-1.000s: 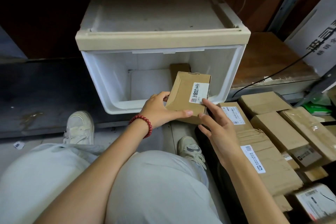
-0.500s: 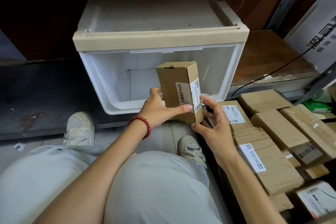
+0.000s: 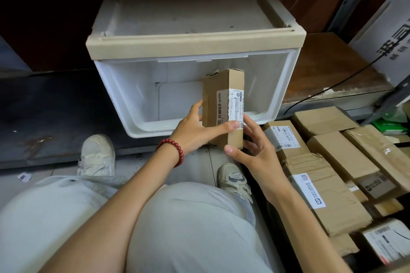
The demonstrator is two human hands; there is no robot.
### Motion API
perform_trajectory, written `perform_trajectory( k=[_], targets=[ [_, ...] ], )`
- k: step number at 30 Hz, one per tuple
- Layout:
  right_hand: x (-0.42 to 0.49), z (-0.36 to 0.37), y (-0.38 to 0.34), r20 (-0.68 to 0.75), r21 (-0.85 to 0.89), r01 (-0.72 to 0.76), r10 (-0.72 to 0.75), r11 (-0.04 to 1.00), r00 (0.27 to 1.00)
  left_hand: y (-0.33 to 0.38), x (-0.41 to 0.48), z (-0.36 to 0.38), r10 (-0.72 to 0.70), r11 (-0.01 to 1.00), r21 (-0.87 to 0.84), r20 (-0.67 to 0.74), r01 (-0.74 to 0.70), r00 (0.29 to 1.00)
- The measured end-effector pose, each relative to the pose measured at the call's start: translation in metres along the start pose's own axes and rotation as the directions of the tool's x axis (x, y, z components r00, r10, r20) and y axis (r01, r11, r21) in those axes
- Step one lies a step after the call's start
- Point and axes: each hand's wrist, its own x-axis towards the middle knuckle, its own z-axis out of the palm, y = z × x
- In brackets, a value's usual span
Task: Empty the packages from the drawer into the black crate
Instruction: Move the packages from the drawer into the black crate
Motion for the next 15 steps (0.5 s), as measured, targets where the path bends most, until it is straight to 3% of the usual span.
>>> perform_trajectory(
  k=[9,15],
  targets=[
    [-0.0012,0.0012,-0.0015,0.112,-0.044,0.0,0.005,0.999,0.994,-0.0039,0.0022,0.0024,0.029,0.992,0.12,0.029,-0.032,0.999],
    [0.0001,-0.0006,0.0027,0.181,-0.095,-0.012,0.029,0.995,0.983,-0.0065,0.0036,0.0012,0.065,0.994,0.09,-0.01,-0.064,0.998]
  ],
)
